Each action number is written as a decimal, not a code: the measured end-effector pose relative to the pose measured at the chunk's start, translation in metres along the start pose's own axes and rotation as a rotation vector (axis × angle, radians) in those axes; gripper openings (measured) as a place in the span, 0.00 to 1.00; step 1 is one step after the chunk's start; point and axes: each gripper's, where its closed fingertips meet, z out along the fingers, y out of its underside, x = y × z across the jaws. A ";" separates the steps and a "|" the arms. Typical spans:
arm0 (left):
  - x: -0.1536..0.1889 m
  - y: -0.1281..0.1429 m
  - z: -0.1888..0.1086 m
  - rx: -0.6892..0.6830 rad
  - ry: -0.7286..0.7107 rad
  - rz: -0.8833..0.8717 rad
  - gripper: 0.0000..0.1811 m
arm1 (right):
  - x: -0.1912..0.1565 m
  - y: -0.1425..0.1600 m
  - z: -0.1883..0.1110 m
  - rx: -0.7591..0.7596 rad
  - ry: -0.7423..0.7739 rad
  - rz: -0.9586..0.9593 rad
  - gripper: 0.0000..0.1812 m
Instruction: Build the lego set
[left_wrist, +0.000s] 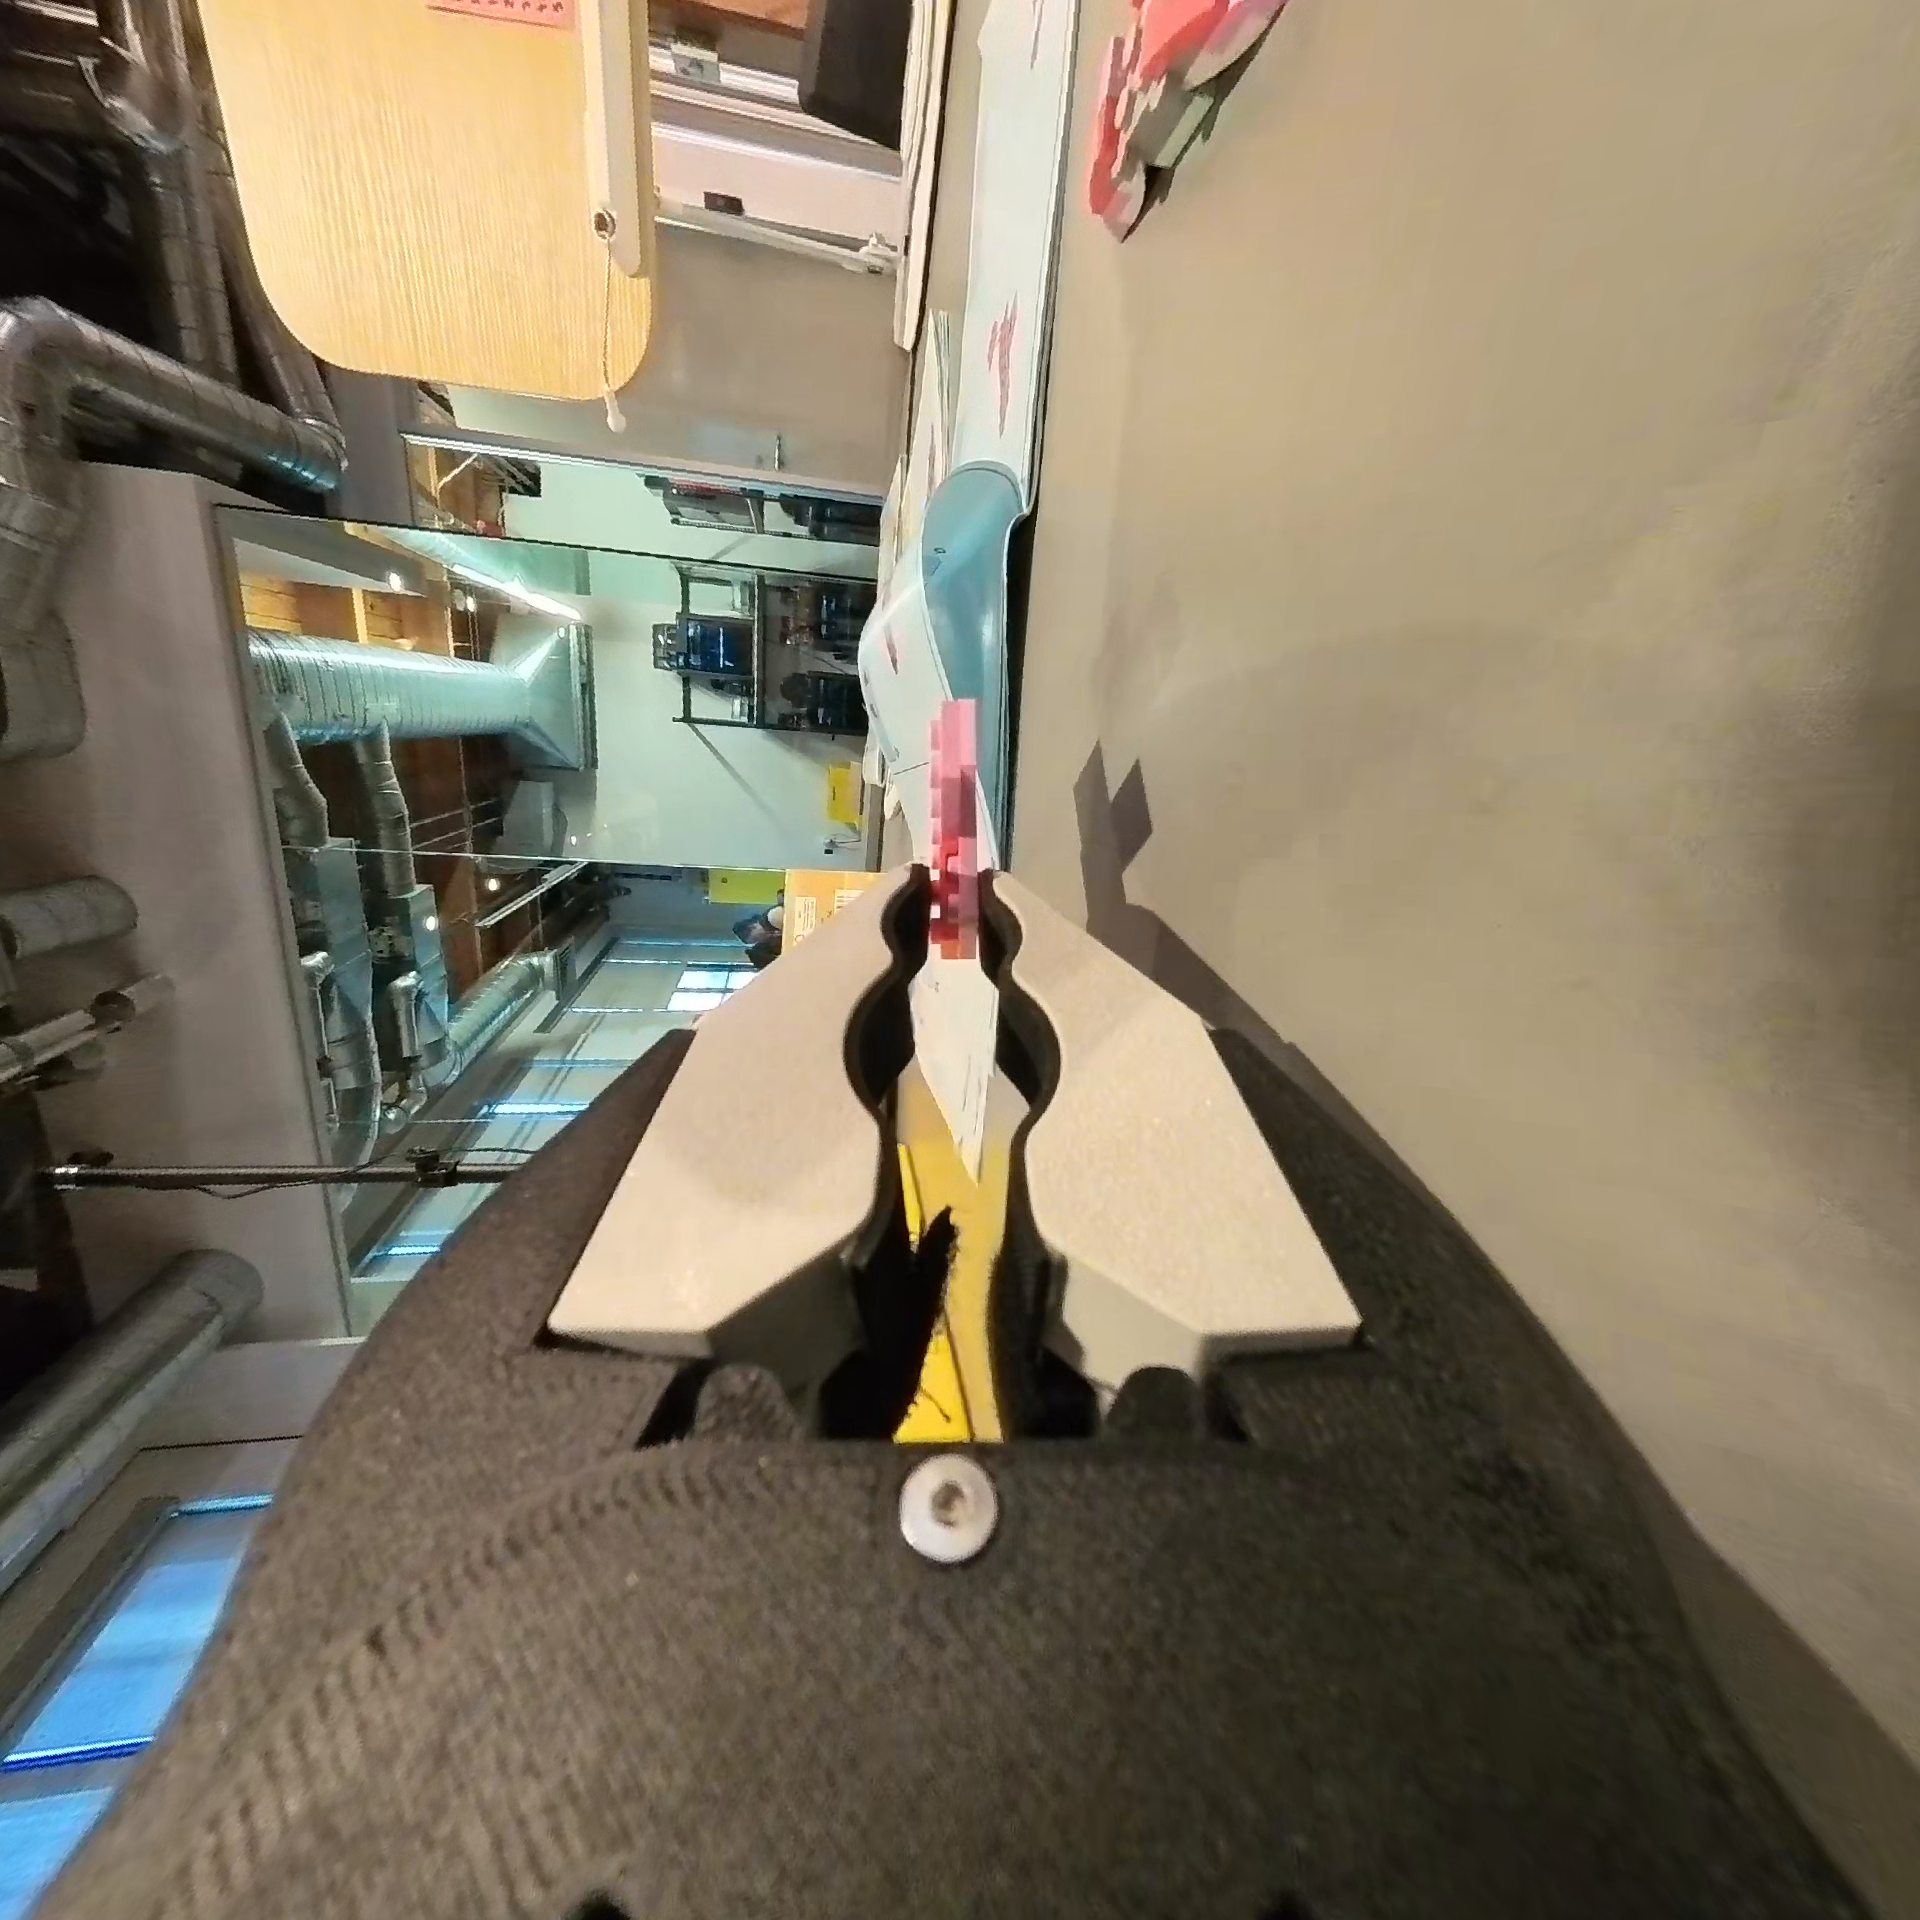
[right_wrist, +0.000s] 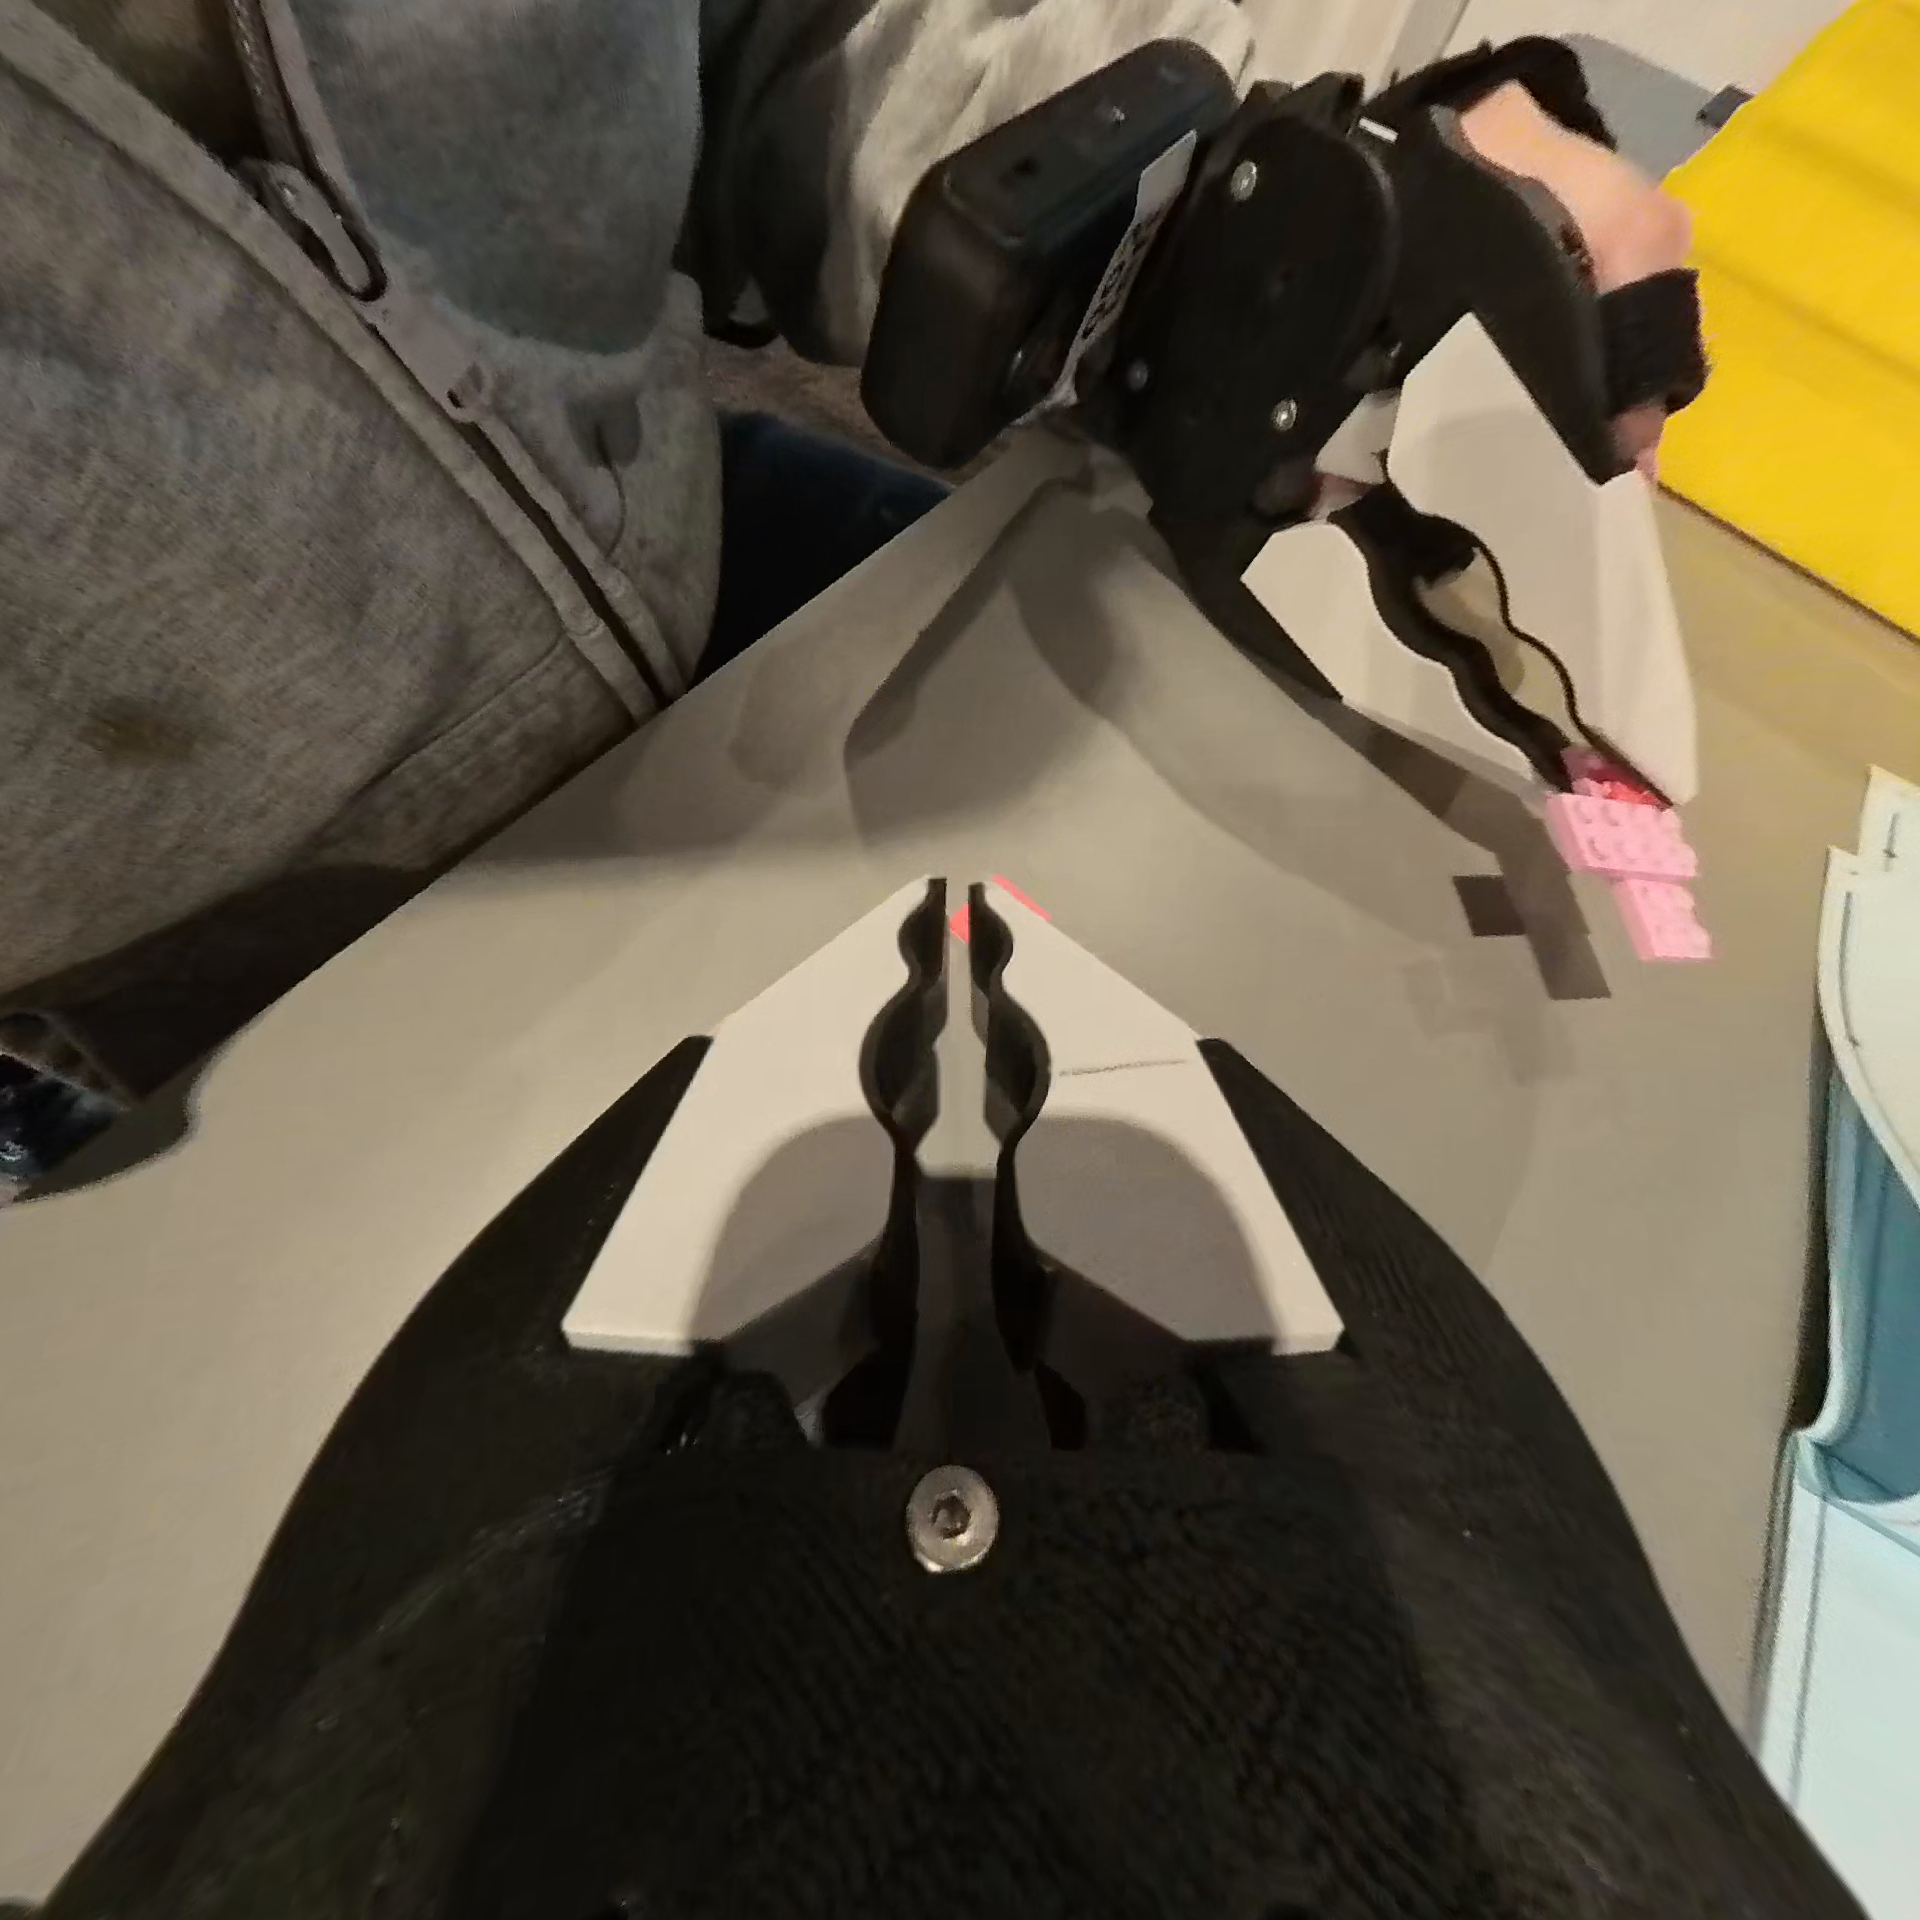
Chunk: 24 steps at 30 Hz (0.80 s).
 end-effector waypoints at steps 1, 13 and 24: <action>0.000 0.000 0.000 0.001 -0.001 0.001 0.04 | 0.000 0.001 0.000 -0.008 -0.010 0.019 0.01; 0.000 0.001 -0.001 0.000 -0.007 0.013 0.04 | 0.001 0.018 0.003 -0.111 -0.023 0.103 0.03; 0.001 0.002 -0.002 0.001 0.002 0.010 0.04 | -0.003 -0.014 0.016 -0.001 0.013 0.110 0.15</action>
